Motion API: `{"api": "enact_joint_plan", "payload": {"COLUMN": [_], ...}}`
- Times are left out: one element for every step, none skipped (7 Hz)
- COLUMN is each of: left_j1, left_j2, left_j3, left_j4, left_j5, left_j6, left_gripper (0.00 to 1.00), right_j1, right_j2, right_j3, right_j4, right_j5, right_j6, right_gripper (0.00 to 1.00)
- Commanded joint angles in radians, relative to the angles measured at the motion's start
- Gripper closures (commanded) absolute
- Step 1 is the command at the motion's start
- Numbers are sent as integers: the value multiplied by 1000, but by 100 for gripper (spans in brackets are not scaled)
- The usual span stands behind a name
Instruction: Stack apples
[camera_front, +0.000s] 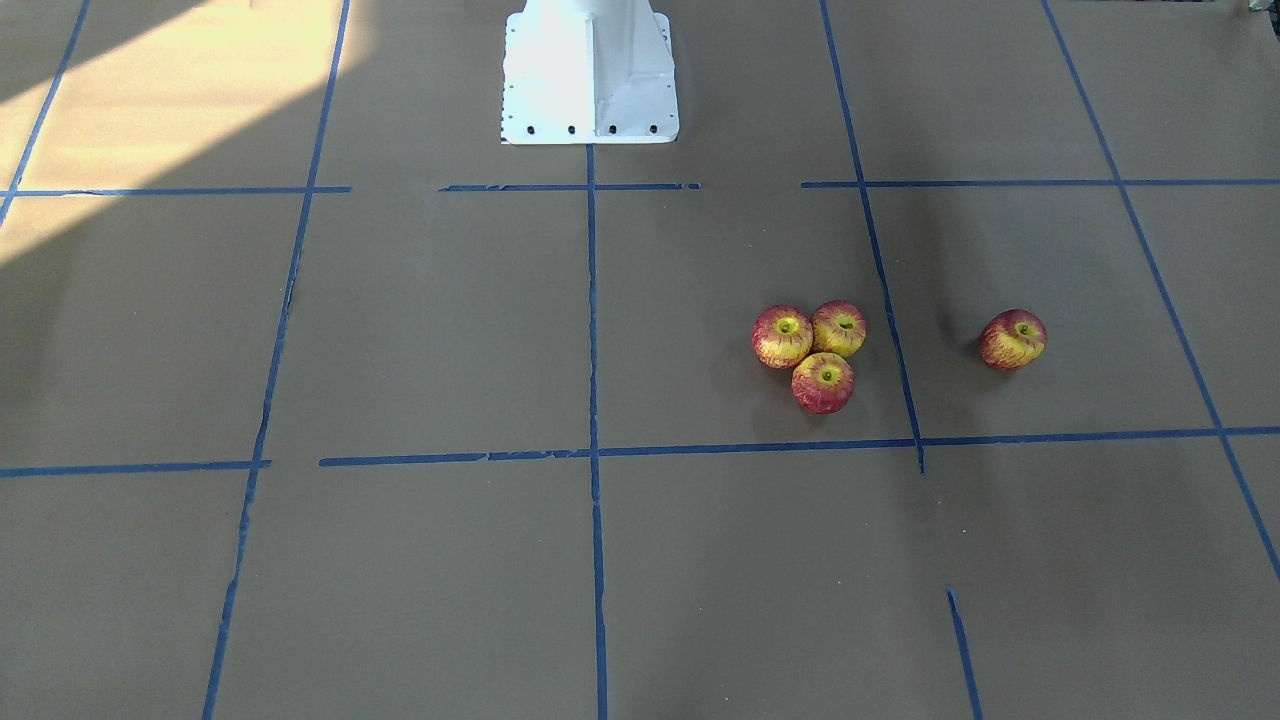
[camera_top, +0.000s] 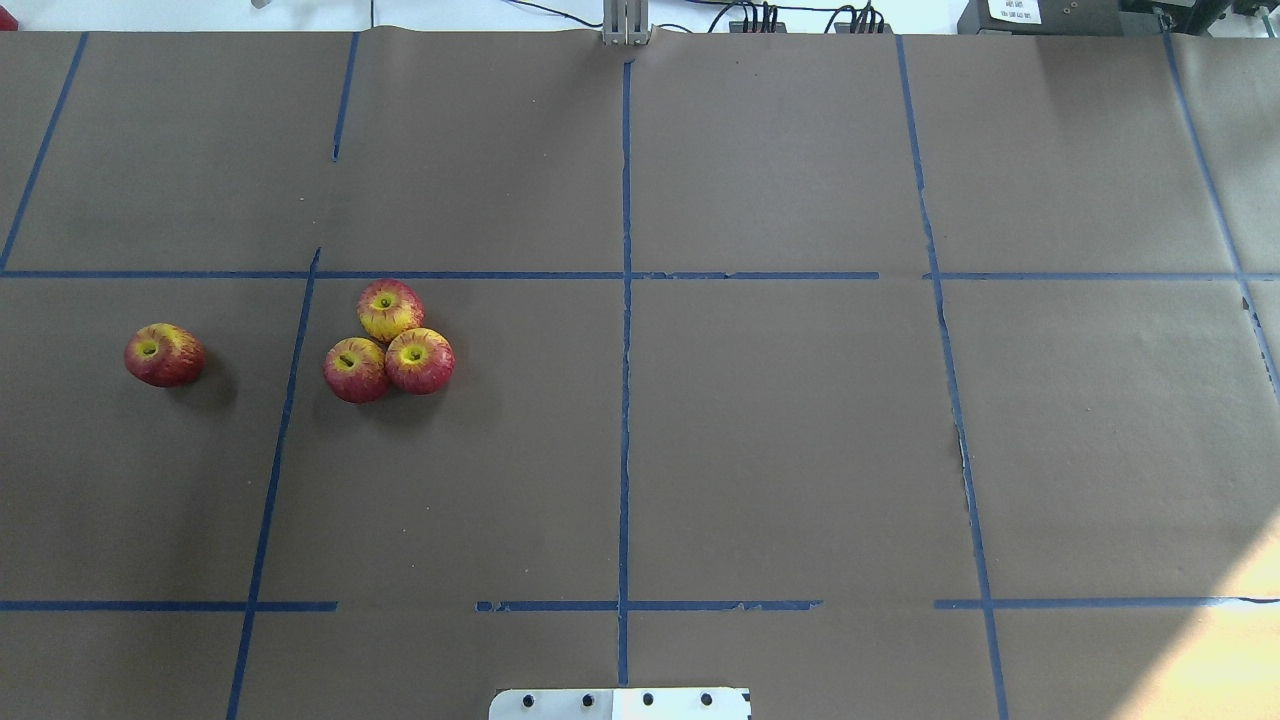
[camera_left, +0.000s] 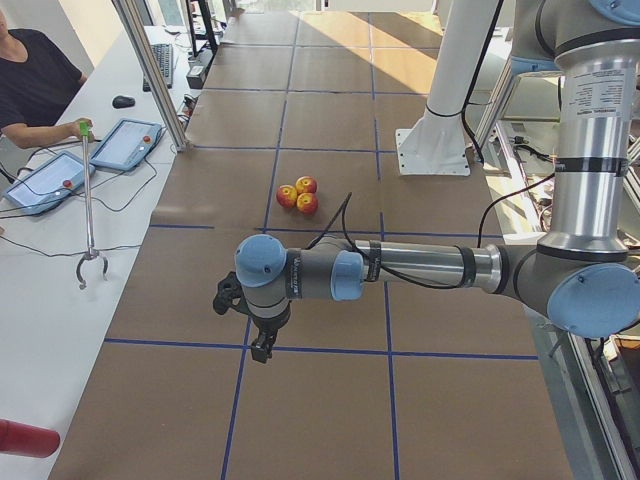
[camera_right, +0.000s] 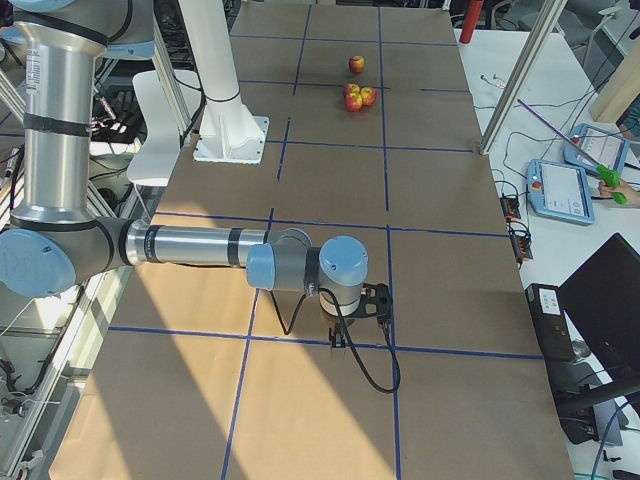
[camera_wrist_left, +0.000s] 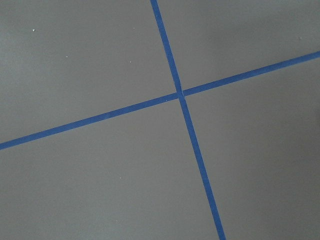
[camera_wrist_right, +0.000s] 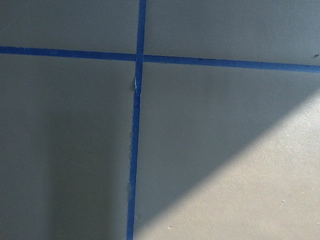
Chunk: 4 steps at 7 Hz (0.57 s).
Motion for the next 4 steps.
{"api": "enact_joint_plan", "payload": {"left_j1": [1, 2, 2, 0], "left_j2": [-2, -2, 0, 6], "left_j3": [4, 1, 1, -7], "left_j4": [2, 2, 0, -6], "left_j5": [2, 8, 9, 12], "left_j6": [-2, -3, -5, 11], "left_gripper": [0, 0, 0, 0], "right_j1": [0, 0, 0, 0], "right_j2": [0, 0, 0, 0], "right_j3": [0, 0, 0, 0], "right_j4": [0, 0, 0, 0], "right_j5": [0, 0, 0, 0], "right_j6": [0, 0, 0, 0], "right_gripper": [0, 0, 0, 0]}}
